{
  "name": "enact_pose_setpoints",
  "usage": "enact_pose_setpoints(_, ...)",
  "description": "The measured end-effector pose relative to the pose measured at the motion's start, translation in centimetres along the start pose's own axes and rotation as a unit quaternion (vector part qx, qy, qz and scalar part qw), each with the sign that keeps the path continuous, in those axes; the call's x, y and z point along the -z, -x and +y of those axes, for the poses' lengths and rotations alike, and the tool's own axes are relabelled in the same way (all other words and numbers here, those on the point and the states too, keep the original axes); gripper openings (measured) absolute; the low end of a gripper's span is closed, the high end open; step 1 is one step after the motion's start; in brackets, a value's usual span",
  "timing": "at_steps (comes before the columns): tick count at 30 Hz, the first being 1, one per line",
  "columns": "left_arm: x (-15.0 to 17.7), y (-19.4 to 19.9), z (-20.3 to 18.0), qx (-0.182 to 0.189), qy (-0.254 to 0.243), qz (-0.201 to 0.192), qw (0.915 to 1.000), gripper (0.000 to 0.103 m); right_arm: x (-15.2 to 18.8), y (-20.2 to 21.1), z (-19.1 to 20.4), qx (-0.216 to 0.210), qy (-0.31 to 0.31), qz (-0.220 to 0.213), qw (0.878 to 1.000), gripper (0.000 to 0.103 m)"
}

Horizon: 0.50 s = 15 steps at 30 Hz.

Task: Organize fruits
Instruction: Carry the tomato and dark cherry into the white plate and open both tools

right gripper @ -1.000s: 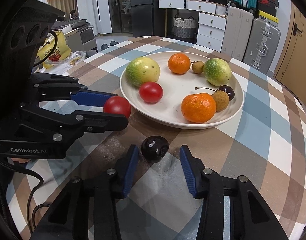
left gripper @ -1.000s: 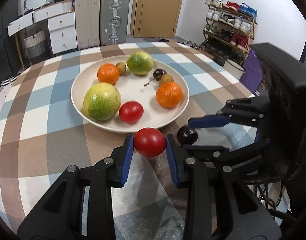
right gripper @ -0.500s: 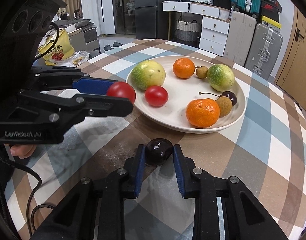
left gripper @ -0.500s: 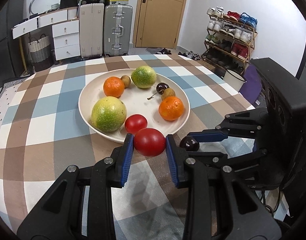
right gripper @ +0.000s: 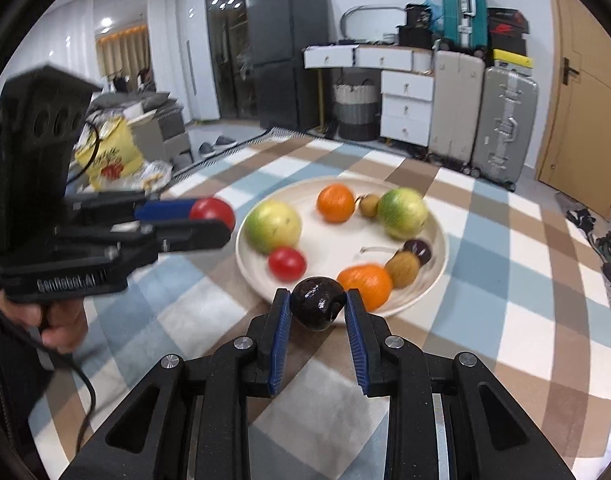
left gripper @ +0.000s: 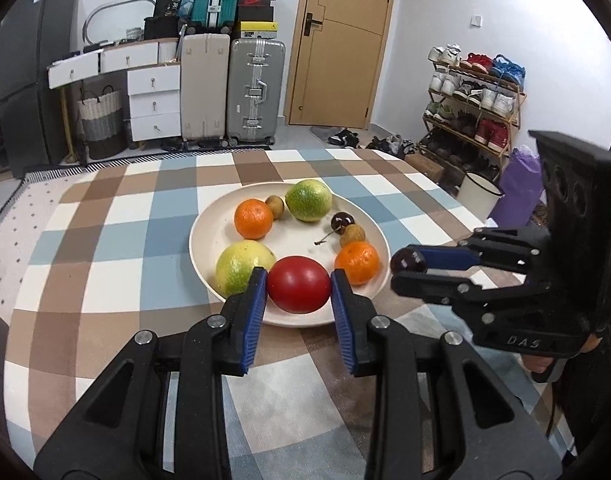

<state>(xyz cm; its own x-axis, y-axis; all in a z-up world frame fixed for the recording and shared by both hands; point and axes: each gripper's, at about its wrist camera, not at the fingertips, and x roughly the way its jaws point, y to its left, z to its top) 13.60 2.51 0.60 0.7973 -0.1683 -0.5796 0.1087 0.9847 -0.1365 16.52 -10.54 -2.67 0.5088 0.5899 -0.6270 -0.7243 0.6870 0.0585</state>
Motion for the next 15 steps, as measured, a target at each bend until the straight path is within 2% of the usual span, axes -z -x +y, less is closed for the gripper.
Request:
enact_pose_setpoints(10,-2.6,-0.2,-0.8,-0.011,-0.006,-0.015,0.9998,0.029,-2.3,1.1,-2.0,0.023,-0.034,-0.026,0.999,0.028)
enact_pose_setpoints(15,-4.5,-1.1,-0.5,-0.018,0.007,-0.028,0.9994,0.029,-3.2,0.6,-2.6,0.026,-0.045,-0.03,0.998,0.028)
